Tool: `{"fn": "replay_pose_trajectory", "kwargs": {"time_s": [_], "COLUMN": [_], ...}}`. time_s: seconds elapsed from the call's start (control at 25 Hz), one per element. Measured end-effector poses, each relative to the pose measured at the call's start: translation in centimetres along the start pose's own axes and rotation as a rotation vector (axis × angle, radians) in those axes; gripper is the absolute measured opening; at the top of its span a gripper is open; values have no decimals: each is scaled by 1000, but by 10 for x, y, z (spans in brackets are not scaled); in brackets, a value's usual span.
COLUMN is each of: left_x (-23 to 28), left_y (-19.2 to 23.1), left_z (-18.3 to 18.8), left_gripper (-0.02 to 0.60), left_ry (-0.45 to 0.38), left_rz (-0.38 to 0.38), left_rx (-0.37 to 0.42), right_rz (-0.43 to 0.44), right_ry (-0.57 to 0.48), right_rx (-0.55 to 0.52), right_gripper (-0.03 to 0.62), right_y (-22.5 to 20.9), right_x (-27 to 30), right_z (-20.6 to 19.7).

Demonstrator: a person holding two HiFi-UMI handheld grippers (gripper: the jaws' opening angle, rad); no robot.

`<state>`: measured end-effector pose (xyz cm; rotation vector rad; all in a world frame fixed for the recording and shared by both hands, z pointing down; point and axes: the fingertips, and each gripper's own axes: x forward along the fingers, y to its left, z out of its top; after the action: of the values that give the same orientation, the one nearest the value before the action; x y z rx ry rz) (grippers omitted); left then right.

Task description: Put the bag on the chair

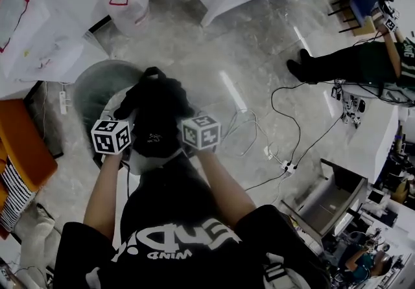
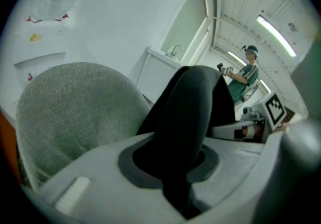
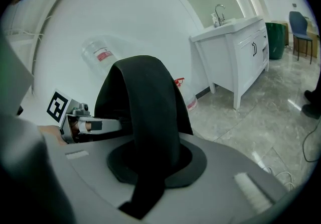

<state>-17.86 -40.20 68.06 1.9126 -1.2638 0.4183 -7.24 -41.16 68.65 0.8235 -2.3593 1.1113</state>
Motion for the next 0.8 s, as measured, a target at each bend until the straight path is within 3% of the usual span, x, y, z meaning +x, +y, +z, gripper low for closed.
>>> {"fn": "replay_pose_trajectory", "kwargs": {"time_s": [0.32,0.44,0.6,0.8], "left_x": [21,24,16,-10], "left_y": [12,17,22,17], "left_z": [-2,-2,-2,-1], "left_gripper": [92,117,190,296], "left_ry": [11,18,44,27], "left_rz": [44,60,88,122], "left_rx": [-12,-7,15,56], "right_rz": [-36,-56,-70,-76], "right_ry": [25,23,-8,-39], "right_rx": [-15,-15,-11,-48], "right_gripper": [78,127,195,213], "right_y": [-16,-22,-22,-9], "right_x": [23,27,18,-6], "right_z": [1,3,10,19]}}
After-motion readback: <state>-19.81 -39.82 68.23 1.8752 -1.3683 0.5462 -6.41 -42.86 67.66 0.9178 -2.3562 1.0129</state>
